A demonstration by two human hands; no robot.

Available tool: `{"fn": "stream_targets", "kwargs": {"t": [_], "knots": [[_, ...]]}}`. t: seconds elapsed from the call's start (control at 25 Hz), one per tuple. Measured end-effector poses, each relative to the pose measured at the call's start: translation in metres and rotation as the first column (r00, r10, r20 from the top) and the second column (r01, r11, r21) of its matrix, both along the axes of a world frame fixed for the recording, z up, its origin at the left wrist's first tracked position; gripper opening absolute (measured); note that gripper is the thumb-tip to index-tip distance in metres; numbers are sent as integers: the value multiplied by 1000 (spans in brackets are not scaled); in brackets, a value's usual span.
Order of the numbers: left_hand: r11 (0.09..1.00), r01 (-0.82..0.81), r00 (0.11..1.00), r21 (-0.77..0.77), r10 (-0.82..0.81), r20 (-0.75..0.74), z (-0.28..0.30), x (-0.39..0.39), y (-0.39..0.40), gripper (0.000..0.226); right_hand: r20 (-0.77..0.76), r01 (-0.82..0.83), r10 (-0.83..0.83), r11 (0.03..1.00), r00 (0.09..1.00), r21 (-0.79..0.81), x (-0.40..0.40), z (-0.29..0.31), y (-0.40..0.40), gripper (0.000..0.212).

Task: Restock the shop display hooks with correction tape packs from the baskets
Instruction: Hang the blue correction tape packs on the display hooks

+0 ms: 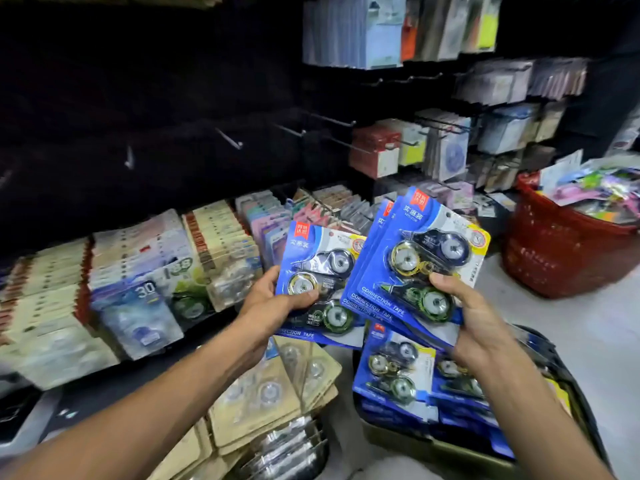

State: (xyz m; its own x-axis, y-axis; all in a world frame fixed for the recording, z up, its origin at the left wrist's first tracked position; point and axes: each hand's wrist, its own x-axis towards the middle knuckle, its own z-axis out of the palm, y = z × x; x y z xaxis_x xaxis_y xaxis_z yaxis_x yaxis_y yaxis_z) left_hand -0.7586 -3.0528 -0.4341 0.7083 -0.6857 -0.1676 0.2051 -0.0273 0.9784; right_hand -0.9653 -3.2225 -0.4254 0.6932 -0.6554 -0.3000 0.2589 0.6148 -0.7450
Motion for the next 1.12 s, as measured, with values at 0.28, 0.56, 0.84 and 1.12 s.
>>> {"fn": "stream_targets", "kwargs": {"t": [0.28, 0.56, 0.84, 1.12], "knots": [[962, -269, 959, -46, 272, 78, 70, 46, 150, 25, 24, -314, 317, 946, 948, -84, 104, 49, 116, 108], [869, -478, 866, -129, 491, 96, 72, 83, 246, 23, -37, -462, 461, 881, 887, -104, 165, 83, 207, 60], [786, -605, 777, -124, 618, 123, 70, 109, 343, 24, -72, -553, 548, 828, 833, -96, 222, 74, 287, 55], [613, -785, 598, -85, 787, 149, 87, 86, 431, 21, -18, -643, 644, 761, 765, -83, 244, 81, 348, 66]]}}
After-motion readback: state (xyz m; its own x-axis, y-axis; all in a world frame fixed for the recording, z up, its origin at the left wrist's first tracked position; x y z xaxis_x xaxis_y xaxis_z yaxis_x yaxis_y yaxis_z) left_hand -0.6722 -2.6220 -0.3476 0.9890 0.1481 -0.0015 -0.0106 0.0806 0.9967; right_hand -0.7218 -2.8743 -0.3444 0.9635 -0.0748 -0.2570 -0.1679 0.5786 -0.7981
